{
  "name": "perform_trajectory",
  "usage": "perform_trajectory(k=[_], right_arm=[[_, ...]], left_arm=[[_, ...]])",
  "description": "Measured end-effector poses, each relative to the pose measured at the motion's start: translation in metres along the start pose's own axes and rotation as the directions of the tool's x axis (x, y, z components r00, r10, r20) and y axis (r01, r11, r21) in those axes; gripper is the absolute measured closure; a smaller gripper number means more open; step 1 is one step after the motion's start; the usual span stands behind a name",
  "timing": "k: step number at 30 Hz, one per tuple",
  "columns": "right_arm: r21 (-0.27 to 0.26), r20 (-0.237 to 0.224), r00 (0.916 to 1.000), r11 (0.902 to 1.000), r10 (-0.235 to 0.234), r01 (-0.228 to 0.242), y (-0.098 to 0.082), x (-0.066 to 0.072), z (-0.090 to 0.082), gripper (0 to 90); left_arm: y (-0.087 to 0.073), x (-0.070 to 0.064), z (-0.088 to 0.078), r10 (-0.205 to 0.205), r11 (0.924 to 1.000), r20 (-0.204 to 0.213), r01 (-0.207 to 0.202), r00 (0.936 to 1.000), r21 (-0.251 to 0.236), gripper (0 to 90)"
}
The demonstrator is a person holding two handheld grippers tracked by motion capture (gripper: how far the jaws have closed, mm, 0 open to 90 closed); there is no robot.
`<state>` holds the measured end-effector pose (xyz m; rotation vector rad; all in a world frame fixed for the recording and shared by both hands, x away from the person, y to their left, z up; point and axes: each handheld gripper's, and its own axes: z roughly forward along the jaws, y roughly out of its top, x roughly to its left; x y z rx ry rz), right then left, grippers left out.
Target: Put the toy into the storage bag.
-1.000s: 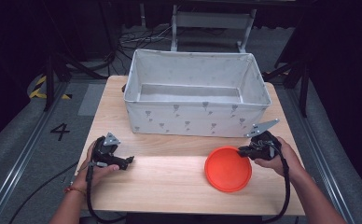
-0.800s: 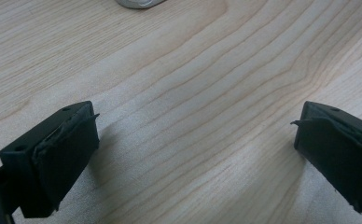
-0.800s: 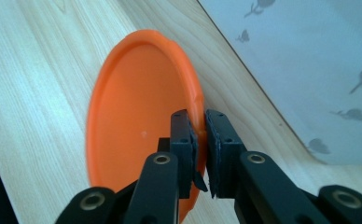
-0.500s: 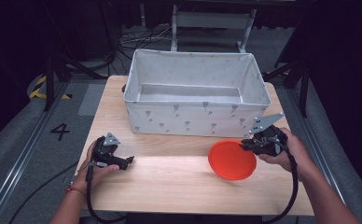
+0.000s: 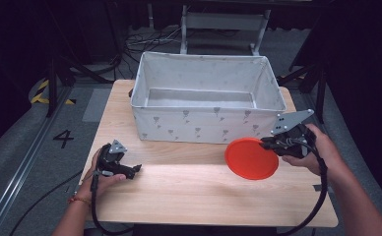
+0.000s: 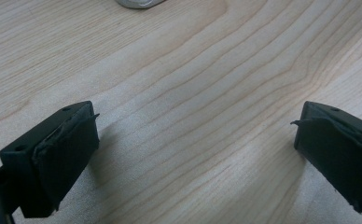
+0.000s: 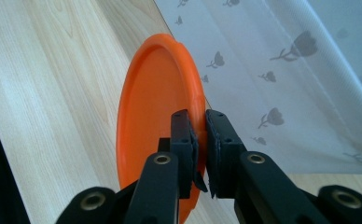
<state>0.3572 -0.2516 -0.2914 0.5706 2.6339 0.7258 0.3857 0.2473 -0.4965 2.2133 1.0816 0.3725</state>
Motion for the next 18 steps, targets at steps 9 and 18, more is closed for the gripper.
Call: perform_trajectory(k=[9, 18], right_arm=[[-0.02, 0.02, 0.9995, 0.9995, -0.023, 0.024, 0.012, -0.003, -0.02, 82.7], [-0.046, 0.046, 0.9985, 0.9985, -0.028, 0.03, 0.022, -0.009, -0.043, 82.8]], left_arm=[[0.0, 0.0, 0.0, 0.002, 1.0, -0.001, -0.002, 1.0, -0.001, 0.1], [0.0, 0.0, 0.0, 0.0, 1.0, -0.001, 0.0, 1.0, 0.001, 0.2]])
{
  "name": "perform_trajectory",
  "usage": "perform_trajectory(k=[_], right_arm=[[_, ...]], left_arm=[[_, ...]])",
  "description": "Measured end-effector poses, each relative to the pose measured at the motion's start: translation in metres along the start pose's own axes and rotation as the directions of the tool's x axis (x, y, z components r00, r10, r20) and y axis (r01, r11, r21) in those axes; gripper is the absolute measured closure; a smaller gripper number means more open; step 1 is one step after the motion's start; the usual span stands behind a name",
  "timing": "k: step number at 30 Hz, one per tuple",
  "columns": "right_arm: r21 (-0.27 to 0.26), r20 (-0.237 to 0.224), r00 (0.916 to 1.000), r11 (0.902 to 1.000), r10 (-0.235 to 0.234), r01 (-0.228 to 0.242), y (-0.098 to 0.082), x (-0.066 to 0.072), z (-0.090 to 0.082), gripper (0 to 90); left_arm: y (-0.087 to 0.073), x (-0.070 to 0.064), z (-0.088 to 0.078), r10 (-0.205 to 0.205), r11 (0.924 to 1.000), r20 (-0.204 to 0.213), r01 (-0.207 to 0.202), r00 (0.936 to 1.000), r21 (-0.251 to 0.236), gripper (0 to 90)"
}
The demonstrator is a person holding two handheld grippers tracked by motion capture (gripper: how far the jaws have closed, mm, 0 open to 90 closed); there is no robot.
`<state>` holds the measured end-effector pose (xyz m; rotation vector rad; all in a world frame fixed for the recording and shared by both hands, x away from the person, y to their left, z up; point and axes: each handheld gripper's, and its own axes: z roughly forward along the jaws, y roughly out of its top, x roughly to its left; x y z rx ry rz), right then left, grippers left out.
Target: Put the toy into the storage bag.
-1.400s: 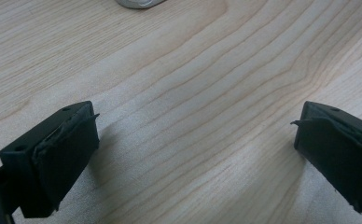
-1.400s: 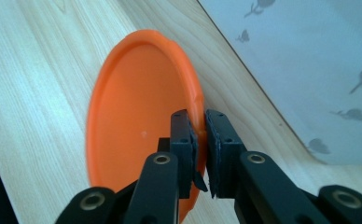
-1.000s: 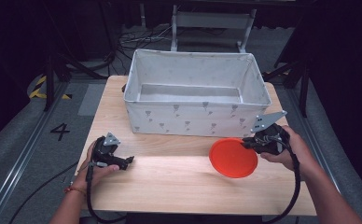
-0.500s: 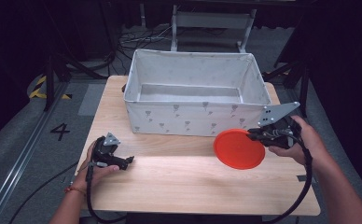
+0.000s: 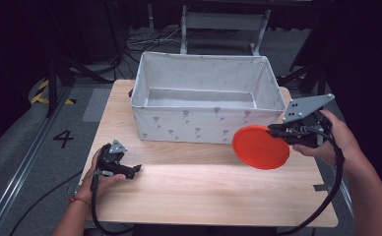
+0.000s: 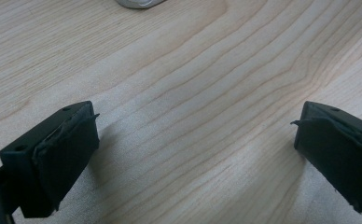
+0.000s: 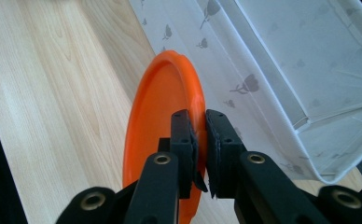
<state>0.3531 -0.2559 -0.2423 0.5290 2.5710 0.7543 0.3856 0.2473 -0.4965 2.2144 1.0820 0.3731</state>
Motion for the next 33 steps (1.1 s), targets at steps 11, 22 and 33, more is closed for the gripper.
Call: perform_trajectory(k=[11, 22, 33], right_arm=[[0.024, 0.021, 0.9997, 0.9996, -0.016, 0.015, 0.008, -0.006, -0.01, 82.8], [0.032, 0.042, 0.9988, 0.9993, -0.023, 0.022, 0.017, -0.011, -0.021, 82.9], [0.036, 0.079, 0.9964, 0.999, -0.03, 0.027, 0.042, -0.031, -0.039, 82.8]], left_arm=[[0.0, 0.0, 0.0, -0.002, 1.0, 0.001, 0.002, 1.0, 0.0, 0.2], [0.0, 0.0, 0.0, -0.001, 1.0, 0.0, 0.001, 1.0, 0.002, 0.2], [0.0, 0.0, 0.0, 0.001, 1.0, -0.002, -0.001, 1.0, -0.001, 0.2]])
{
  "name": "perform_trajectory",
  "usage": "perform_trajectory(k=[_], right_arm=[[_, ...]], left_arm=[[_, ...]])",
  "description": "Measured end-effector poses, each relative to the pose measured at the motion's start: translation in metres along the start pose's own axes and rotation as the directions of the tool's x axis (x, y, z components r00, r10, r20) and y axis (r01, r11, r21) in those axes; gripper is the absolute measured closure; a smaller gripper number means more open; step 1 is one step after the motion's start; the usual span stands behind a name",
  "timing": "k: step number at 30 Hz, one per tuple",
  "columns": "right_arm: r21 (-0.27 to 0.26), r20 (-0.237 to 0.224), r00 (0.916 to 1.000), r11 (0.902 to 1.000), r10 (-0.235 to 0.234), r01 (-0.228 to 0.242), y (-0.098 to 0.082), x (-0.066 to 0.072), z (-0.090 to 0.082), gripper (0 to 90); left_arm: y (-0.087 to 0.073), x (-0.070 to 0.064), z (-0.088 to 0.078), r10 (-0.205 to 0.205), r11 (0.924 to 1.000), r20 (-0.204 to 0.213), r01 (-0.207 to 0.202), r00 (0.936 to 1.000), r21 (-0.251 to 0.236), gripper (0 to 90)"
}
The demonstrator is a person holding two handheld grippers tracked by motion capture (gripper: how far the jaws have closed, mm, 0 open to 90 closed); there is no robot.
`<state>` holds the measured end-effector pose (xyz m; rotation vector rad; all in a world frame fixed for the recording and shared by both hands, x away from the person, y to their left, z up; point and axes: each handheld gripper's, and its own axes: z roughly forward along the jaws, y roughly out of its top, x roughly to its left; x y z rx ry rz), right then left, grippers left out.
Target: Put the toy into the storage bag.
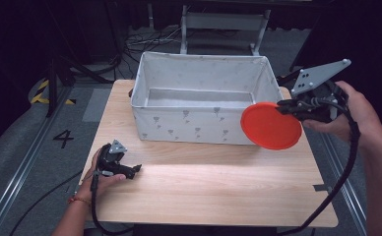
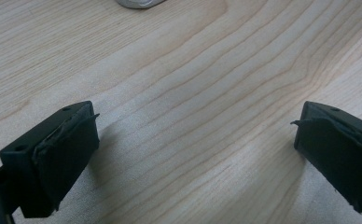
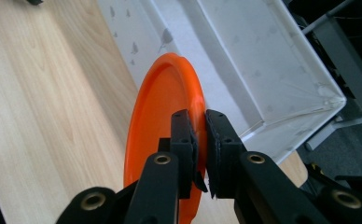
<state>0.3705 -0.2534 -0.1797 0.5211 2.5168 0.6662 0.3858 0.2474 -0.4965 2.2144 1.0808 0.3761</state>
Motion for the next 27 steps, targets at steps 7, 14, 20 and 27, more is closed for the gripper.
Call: perform_trajectory(k=[7, 14, 20, 27], right_arm=[[0.0, 0.026, 0.9995, 0.9998, 0.019, -0.019, 0.022, -0.027, -0.005, 82.9], [0.006, 0.03, 0.9991, 0.9995, 0.031, -0.031, 0.043, -0.054, 0.007, 82.8], [0.008, 0.041, 0.9973, 0.9981, 0.061, -0.061, 0.056, -0.077, 0.021, 82.9], [0.028, 0.074, 0.9941, 0.9963, 0.079, -0.081, 0.064, -0.104, 0.041, 82.8]], left_arm=[[0.0, 0.0, 0.0, -0.003, 1.0, 0.004, 0.003, 1.0, 0.002, 0.2], [0.0, 0.0, 0.0, -0.004, 1.0, 0.005, 0.004, 1.0, -0.001, 0.2], [0.0, 0.001, 0.0, 0.003, 1.0, 0.01, -0.003, 0.9999, 0.003, 0.2], [0.0, 0.001, 0.0, 0.006, 1.0, 0.012, -0.006, 0.9999, 0.0, 0.2]])
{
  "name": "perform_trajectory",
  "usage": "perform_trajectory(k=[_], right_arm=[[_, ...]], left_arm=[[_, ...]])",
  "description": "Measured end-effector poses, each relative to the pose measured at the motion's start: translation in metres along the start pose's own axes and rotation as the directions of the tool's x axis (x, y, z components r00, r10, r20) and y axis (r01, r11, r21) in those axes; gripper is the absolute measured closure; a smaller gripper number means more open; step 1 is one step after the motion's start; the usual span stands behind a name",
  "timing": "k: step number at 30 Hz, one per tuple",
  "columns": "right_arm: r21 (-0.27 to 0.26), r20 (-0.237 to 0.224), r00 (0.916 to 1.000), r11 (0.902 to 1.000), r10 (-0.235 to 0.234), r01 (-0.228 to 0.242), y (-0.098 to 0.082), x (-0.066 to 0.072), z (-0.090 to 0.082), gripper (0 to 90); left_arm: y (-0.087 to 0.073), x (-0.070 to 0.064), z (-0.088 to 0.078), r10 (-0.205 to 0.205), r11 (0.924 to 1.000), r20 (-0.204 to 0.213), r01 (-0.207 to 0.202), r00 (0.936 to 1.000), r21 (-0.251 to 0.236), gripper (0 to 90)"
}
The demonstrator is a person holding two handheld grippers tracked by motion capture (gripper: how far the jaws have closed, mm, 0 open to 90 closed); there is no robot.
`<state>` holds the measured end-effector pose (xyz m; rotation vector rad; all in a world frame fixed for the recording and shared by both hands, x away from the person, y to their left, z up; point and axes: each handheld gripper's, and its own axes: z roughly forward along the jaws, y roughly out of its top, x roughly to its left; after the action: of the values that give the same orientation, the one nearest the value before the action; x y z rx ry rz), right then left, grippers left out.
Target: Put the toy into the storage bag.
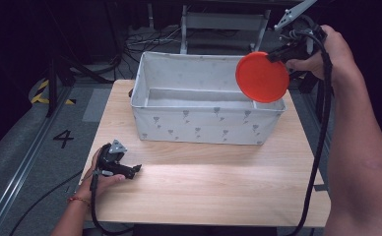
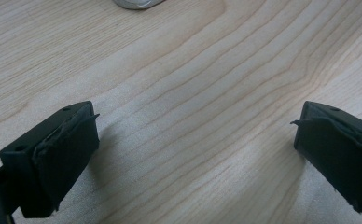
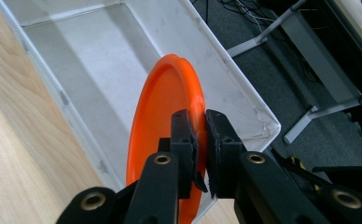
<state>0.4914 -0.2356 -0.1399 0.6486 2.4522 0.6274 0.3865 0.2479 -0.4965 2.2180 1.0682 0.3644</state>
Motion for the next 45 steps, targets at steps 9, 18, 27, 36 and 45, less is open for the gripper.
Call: perform_trajectory(k=[9, 18, 27, 36, 45], right_arm=[[0.041, -0.016, 0.9996, 0.9989, 0.025, -0.024, -0.008, -0.009, 0.046, 82.8], [0.073, -0.101, 0.9948, 0.9971, -0.014, 0.021, -0.025, 0.004, 0.086, 82.8], [0.12, -0.194, 0.978, 0.9877, -0.076, 0.101, -0.045, 0.021, 0.118, 82.8], [0.2, -0.234, 0.9635, 0.9635, -0.129, 0.178, -0.048, 0.036, 0.139, 82.7], [0.243, -0.283, 0.9435, 0.9385, -0.173, 0.245, -0.048, 0.047, 0.152, 82.4]], left_arm=[[0.0, 0.0, 0.0, 0.003, 1.0, 0.001, -0.003, 1.0, 0.0, 0.2], [0.0, 0.0, 0.0, 0.003, 1.0, 0.003, -0.003, 1.0, 0.002, 0.2], [0.0, 0.0, 0.0, 0.003, 1.0, 0.003, -0.003, 1.0, 0.002, 0.2], [0.0, 0.0, 0.0, 0.003, 1.0, 0.003, -0.003, 1.0, 0.002, 0.2], [0.0, 0.0, 0.0, 0.003, 1.0, 0.003, -0.003, 1.0, 0.001, 0.2]])
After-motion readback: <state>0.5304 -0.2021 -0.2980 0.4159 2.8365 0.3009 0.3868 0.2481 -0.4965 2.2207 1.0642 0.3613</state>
